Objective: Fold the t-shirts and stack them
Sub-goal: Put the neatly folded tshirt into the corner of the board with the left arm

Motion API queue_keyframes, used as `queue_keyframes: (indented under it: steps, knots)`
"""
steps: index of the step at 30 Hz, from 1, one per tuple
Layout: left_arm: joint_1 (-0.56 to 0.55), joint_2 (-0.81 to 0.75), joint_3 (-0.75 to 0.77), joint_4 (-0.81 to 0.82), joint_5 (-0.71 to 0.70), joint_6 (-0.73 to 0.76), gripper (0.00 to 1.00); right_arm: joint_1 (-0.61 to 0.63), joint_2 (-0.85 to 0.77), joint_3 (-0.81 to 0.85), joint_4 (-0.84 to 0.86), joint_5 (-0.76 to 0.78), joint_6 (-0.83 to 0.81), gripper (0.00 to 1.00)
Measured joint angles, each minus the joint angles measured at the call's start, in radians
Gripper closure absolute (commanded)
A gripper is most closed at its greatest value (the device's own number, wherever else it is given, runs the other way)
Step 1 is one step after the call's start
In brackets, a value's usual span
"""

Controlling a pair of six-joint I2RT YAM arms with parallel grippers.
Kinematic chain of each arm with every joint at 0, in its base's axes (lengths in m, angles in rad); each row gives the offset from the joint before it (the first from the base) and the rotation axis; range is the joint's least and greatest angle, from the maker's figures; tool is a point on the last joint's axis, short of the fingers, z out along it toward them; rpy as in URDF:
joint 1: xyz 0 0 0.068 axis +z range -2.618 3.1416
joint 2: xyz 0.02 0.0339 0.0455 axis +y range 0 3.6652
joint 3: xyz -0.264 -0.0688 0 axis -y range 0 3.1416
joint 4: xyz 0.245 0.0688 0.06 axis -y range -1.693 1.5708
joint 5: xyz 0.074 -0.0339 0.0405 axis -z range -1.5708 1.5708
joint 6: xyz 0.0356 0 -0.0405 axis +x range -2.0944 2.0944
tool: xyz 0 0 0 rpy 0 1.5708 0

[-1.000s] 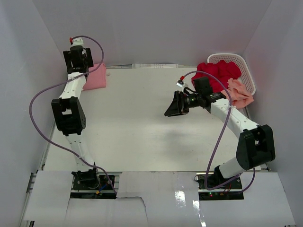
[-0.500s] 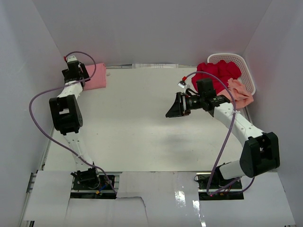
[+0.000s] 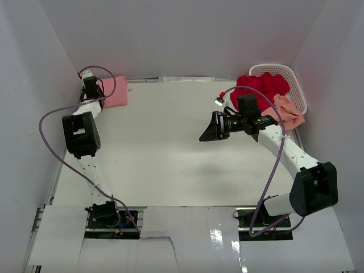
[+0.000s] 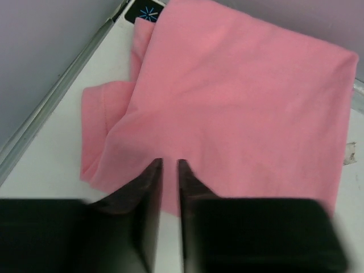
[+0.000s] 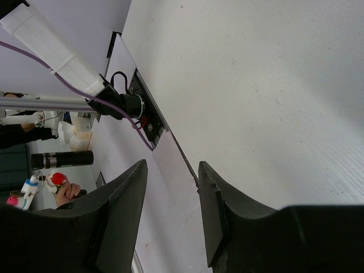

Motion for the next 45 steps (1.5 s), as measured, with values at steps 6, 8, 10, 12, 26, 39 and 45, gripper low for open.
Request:
queue_keyframes:
  steps: [6,8,10,12,26,39,45]
  knots:
    - [0.018,0.064,0.046,-0.018,0.020,-0.017,0.77,0.001,0.026,0.000,0.000,0.000,0.000,0.52]
    - [0.028,0.082,0.067,-0.023,0.034,-0.030,0.77,0.001,0.036,0.000,0.000,0.000,0.000,0.52]
    - [0.042,0.095,0.080,-0.026,0.052,-0.047,0.76,0.001,0.040,0.000,0.000,0.000,0.000,0.52]
    - [0.059,0.101,0.082,-0.030,0.065,-0.061,0.75,0.001,0.042,0.000,0.000,0.000,0.000,0.52]
    - [0.098,0.111,0.082,0.002,0.054,-0.128,0.67,0.001,0.057,-0.006,0.006,0.000,0.000,0.52]
    - [0.095,0.042,0.163,-0.207,0.077,-0.178,0.36,0.001,0.057,-0.052,0.012,0.000,-0.005,0.52]
    - [-0.024,-0.321,-0.032,-0.298,0.075,-0.193,0.02,0.001,0.057,-0.052,0.014,0.009,-0.023,0.51]
